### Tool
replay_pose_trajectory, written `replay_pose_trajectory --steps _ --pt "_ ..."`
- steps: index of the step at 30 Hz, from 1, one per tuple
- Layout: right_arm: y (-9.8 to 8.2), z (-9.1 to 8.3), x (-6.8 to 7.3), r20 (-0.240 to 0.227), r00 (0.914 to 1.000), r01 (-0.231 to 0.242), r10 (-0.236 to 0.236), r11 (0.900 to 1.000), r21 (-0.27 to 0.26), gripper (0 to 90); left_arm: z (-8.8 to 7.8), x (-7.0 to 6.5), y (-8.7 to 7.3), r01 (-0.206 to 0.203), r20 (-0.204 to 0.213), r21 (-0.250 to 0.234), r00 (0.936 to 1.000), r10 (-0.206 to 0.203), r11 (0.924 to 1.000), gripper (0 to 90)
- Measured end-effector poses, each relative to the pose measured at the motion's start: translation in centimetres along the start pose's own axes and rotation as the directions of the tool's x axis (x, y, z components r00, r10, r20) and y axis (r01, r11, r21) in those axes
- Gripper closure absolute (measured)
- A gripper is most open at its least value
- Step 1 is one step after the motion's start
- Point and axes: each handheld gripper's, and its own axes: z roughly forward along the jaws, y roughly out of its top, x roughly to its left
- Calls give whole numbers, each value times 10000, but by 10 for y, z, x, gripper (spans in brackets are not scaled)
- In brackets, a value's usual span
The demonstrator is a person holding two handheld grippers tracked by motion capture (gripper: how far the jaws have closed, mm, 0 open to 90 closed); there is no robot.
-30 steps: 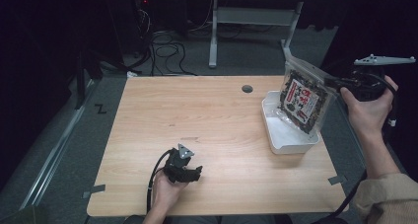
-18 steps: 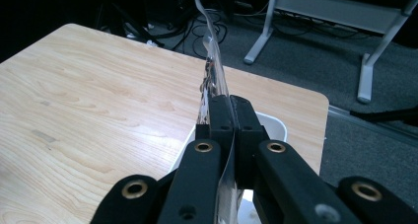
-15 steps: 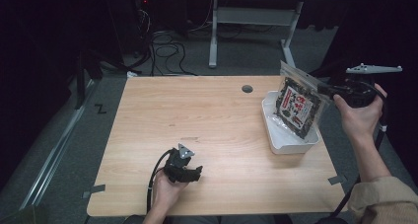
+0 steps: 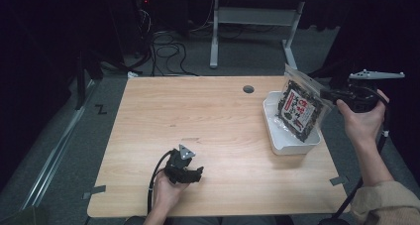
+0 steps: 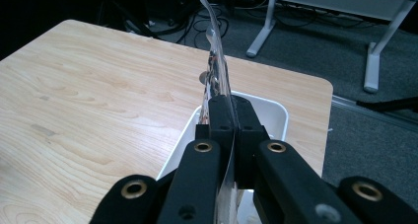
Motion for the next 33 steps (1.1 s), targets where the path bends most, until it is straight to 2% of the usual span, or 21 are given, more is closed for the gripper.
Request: replay_pose_trajectory --steps 9,17,19,22,26,31,33 --pt "-8 -1 -8 162 9999 -8 6 9998 175 878 1 0 0 -7 -11 32 10000 7 10000 309" --pt "-11 0 -11 206 9997 -119 113 9995 308 799 0 0 0 13 -23 2 10000 -13 10000 309" --pt "-12 0 -12 281 9994 -202 191 9990 405 807 1 0 0 -1 -17 17 10000 1 10000 309" --pt "-14 0 -15 503 9984 -295 273 9986 431 878 0 -1 0 2 -34 -31 10000 -2 10000 309" --pt "-18 -1 -15 869 9961 -144 119 9995 286 891 0 0 0 10 -55 -22 10000 -11 10000 309" --pt "-20 -1 -17 820 9965 -191 179 9997 143 891 1 -1 0 -47 -63 47 10000 47 10000 309" --pt "-21 0 -18 885 9958 -282 253 9991 316 888 1 -2 0 -60 -77 53 10000 60 10000 309"
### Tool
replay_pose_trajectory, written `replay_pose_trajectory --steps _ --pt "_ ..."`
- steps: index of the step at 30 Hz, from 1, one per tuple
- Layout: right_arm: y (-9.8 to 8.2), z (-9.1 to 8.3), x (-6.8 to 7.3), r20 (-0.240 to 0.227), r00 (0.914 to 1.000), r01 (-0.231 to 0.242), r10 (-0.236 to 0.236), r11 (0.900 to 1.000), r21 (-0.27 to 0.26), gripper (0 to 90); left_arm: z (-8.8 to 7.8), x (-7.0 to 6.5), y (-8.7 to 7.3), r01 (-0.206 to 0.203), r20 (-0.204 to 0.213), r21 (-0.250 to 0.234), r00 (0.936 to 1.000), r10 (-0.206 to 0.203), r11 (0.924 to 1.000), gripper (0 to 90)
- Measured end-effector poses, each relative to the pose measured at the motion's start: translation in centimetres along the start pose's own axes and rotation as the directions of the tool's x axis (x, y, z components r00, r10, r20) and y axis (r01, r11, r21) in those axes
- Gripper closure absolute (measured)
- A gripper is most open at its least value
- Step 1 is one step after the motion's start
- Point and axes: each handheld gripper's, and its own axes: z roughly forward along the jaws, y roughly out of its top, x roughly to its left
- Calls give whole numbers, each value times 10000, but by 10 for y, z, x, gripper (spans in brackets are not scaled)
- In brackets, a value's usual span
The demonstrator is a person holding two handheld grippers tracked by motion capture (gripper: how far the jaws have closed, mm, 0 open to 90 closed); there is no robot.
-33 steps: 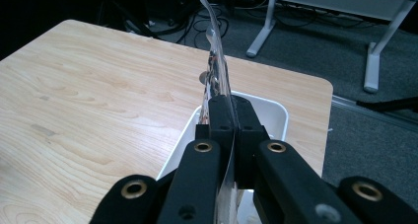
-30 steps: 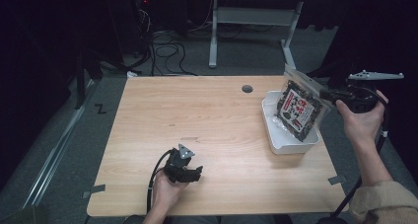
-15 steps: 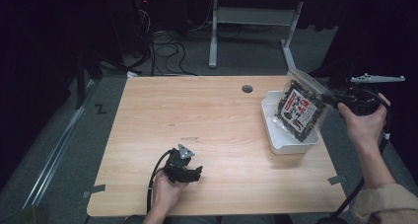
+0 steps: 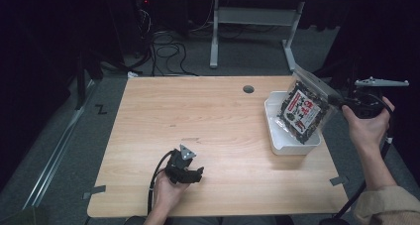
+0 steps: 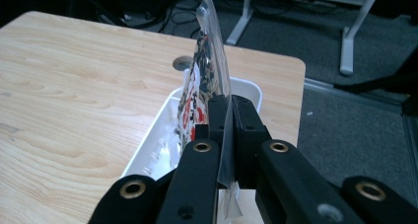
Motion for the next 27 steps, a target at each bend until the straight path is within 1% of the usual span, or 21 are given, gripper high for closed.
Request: replay_pose_trajectory --steps 3,5,9,12,16,18,20,22,27 --pt "-2 1 -2 153 9998 86 -90 9997 225 879 0 0 0 3 14 -7 10000 -3 10000 309" --pt "-4 1 -4 160 9999 -18 12 9994 339 846 1 0 0 -18 4 32 10000 18 10000 309" --pt "-5 2 -8 164 9998 -76 70 9992 398 787 0 0 0 4 0 3 10000 -4 10000 309" --pt "-4 1 -7 158 9999 -33 27 9993 366 687 0 0 0 18 5 2 10000 -18 10000 308" --pt "-3 0 -5 18 10000 57 -57 9994 334 684 1 0 0 -7 18 25 10000 7 10000 309" --pt "-3 -2 -4 -1 9998 190 -190 9992 358 686 1 0 0 -11 9 35 10000 11 10000 309" --pt "-2 -3 -3 -28 9996 280 -279 9992 274 668 1 0 0 17 22 0 10000 -17 10000 309" --pt "-1 -4 -4 -21 9998 198 -197 9994 295 633 1 0 0 -5 32 38 10000 5 10000 309" --pt "0 -7 -9 178 9997 133 -139 9994 322 613 1 0 0 -5 42 42 10000 5 10000 309"
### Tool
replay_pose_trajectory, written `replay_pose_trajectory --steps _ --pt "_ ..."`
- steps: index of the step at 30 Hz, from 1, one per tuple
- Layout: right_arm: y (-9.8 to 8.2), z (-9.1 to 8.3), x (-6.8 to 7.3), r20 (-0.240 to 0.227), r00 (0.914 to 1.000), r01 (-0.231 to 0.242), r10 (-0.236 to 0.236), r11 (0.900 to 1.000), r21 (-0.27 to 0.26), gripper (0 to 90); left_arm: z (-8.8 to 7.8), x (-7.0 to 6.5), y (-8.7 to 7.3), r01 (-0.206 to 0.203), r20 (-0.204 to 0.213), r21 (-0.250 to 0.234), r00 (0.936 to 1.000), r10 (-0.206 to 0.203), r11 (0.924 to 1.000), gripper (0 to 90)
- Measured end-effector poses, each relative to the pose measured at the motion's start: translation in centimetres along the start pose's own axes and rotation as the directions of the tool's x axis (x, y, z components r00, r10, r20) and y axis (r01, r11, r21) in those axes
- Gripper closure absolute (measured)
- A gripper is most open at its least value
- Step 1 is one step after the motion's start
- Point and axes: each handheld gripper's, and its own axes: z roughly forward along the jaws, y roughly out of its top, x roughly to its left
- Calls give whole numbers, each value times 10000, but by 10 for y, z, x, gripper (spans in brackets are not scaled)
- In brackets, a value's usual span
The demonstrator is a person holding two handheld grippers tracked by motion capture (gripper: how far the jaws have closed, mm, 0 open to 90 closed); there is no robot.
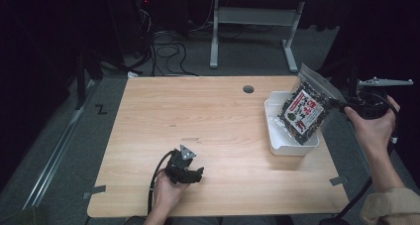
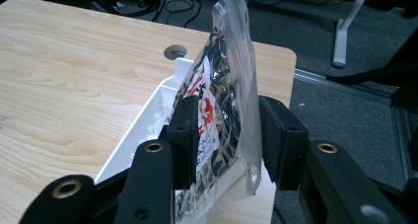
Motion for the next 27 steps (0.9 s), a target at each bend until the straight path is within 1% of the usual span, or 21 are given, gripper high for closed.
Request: replay_pose_trajectory --steps 7,11,18,23,27 --pt "0 -6 -5 88 9999 -123 123 9999 -24 600 1 0 0 17 12 21 10000 -17 10000 308" --pt "0 -12 -7 228 9997 -128 133 9996 -234 598 0 0 0 -1 -3 6 10000 1 10000 309" --pt "-2 -20 -9 337 9993 -126 141 9990 -440 593 0 0 0 2 -9 1 10000 -2 10000 309" --pt "-4 -26 -6 355 9994 -6 28 9980 -628 588 0 0 0 -7 2 1 10000 7 10000 308" --pt "-5 -32 -2 388 9991 187 -155 9962 -846 584 0 -1 0 -6 -11 -10 10000 6 10000 308"
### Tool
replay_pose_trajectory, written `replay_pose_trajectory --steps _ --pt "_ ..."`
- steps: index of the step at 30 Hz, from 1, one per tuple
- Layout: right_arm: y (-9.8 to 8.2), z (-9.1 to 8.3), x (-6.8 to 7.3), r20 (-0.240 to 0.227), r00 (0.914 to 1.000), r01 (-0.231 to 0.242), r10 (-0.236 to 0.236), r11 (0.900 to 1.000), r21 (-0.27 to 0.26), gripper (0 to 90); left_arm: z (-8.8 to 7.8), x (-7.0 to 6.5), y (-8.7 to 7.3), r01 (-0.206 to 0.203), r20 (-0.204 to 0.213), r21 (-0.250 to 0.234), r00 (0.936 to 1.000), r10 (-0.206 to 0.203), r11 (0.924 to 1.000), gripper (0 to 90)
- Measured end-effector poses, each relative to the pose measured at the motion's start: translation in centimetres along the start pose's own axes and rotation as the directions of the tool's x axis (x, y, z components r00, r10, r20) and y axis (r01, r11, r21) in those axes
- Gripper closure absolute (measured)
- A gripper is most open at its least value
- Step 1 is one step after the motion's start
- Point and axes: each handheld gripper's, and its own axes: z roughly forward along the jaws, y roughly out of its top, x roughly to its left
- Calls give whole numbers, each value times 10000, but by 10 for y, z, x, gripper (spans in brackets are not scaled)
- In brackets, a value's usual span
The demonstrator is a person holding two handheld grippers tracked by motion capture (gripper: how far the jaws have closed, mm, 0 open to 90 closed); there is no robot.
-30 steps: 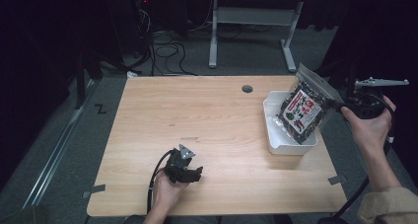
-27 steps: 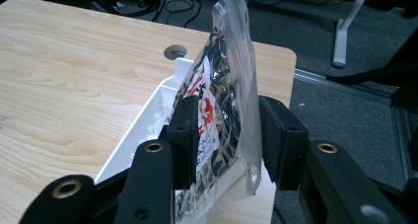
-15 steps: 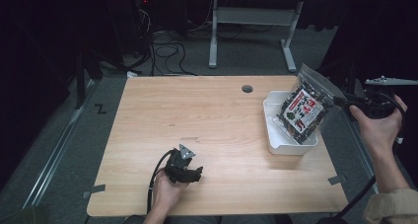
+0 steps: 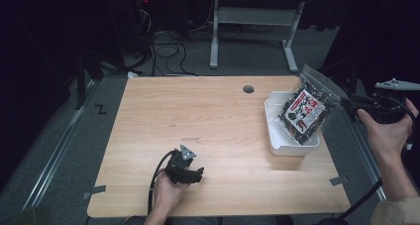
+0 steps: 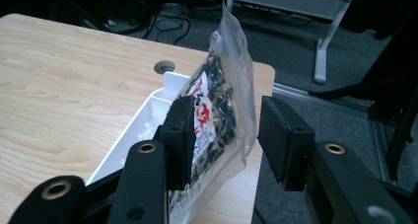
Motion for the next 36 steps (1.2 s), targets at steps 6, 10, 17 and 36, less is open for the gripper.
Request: replay_pose_trajectory --steps 6,10,17,36 --pt "-2 -6 4 -4 9998 190 -190 9997 -175 584 -1 0 0 38 4 -43 10000 -38 10000 308" --pt "-4 -9 8 -138 9998 171 -174 9995 -271 584 -1 0 0 21 1 -47 10000 -21 10000 308" --pt "-16 -7 29 -927 9946 422 -458 9983 -410 583 -2 -1 0 -38 -6 -154 10000 38 9999 308" --pt "-52 15 89 -2886 9535 830 -869 9962 -255 581 -4 -1 1 -46 -44 -252 10000 45 9997 309"
